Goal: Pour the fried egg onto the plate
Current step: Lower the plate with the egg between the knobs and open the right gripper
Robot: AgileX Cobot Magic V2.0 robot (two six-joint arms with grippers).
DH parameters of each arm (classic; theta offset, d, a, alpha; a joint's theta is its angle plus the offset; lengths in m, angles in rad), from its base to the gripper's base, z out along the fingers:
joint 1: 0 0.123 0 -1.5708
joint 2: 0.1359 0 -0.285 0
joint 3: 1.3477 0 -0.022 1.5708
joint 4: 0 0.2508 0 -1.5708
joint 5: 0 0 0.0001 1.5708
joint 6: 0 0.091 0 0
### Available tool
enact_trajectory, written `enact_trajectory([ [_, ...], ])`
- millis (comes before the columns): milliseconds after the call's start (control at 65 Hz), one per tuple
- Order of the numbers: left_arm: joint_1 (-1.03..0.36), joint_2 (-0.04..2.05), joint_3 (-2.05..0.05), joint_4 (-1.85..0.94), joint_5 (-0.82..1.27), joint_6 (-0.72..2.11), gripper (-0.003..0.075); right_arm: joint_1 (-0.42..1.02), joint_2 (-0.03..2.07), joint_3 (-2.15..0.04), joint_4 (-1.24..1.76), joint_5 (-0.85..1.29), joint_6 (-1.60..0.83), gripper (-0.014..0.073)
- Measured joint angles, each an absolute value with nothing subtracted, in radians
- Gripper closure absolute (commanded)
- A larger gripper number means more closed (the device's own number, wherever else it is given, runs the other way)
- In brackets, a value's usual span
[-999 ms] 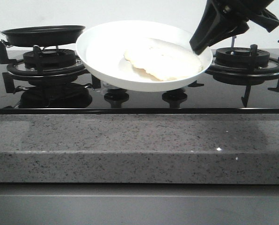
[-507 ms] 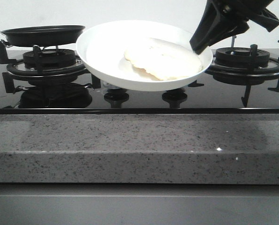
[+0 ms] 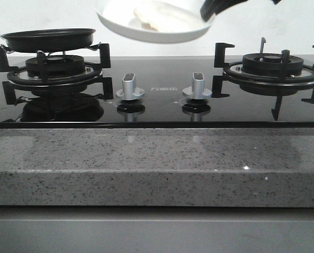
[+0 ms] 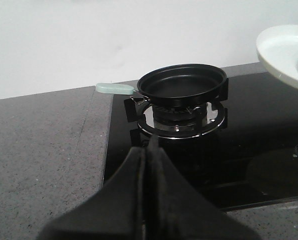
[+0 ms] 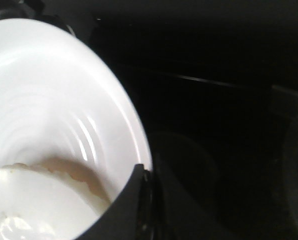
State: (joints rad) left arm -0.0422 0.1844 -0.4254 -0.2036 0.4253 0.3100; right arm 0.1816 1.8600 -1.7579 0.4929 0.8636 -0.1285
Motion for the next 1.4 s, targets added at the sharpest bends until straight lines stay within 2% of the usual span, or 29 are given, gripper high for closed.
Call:
enact_trajectory([
  [185, -0.042, 0.184, -0.425, -0.204, 0.425, 0.310, 0.0739, 0.182, 1.997, -1.896, 0.358, 0.967, -0.053, 0.0650],
  [554, -0.042, 0.184, -0.423, -0.204, 0.425, 0.308, 0.0739, 0.182, 2.061, -1.915, 0.326, 0.997, -0.035, 0.0642],
  [646, -0.042, 0.184, -0.423, -0.204, 0.425, 0.308, 0.0739, 0.182, 2.061, -1.916, 0.326, 0.999, -0.035, 0.0587],
  [923, -0.042, 0.184, -0.423, -0.204, 0.425, 0.308, 0.0739, 0.182, 2.061, -1.916, 0.326, 1.027, -0.034, 0.0339],
  [999, -0.042, 0.184, -0.423, -0.204, 0.425, 0.308, 0.0739, 0.182, 2.061, -1.916, 0.325, 1.029, -0.034, 0.0300],
  [1230, -0.042, 0.184, -0.423, -0.204, 0.425, 0.308, 0.0739, 0.182, 2.041, -1.916, 0.278, 1.031, -0.034, 0.0319],
  [1276, -0.042, 0.184, -0.423, -0.204, 0.425, 0.308, 0.0739, 0.182, 2.024, -1.916, 0.259, 1.036, -0.034, 0.0353],
  [1399, -0.042, 0.184, -0.423, -0.204, 0.425, 0.308, 0.0739, 0.182, 1.982, -1.917, 0.231, 1.052, -0.034, 0.0517],
])
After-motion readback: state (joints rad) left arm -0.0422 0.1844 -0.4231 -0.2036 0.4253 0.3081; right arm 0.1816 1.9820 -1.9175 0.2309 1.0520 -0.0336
